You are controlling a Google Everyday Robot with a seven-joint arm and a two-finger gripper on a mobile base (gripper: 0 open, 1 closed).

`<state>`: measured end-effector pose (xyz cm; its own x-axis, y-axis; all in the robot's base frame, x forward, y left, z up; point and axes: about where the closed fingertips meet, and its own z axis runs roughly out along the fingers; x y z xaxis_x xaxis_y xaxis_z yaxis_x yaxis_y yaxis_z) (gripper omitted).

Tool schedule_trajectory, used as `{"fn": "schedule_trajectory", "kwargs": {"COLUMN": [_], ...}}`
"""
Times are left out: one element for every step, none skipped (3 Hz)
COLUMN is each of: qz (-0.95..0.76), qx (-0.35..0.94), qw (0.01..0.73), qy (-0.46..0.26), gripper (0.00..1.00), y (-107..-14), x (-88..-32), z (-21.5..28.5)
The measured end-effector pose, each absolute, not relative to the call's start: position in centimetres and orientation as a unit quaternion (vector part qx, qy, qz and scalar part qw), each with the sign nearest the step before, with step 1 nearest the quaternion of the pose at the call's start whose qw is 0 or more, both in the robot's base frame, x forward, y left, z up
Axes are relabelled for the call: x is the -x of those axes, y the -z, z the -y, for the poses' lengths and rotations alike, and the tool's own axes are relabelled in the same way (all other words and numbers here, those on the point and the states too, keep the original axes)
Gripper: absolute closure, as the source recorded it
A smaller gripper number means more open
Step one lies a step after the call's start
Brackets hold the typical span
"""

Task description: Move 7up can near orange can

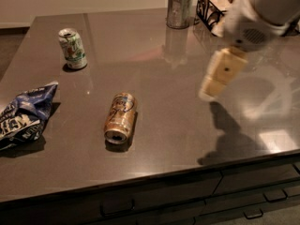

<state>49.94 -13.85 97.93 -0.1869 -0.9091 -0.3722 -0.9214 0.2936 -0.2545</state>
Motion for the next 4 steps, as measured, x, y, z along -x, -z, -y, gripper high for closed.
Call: {"fn": "schedule_trajectory", "kwargs": {"qz": [-0.763, -0.751, -0.735, -0.727], "qx": [0.586, 0.581, 0.583, 0.576], "qw": [0.267, 0.297, 0.323, 0.350], "qy": [-0.055, -0.102, -0.127, -0.134], "gripper": [0.00, 0.00, 0.00, 0.00], "y": [-97.7, -97.2, -96.3, -95.1], "x": [-54.0, -57.2, -59.6, -61.9], "z": [8.6, 3.0, -2.2, -6.5]}}
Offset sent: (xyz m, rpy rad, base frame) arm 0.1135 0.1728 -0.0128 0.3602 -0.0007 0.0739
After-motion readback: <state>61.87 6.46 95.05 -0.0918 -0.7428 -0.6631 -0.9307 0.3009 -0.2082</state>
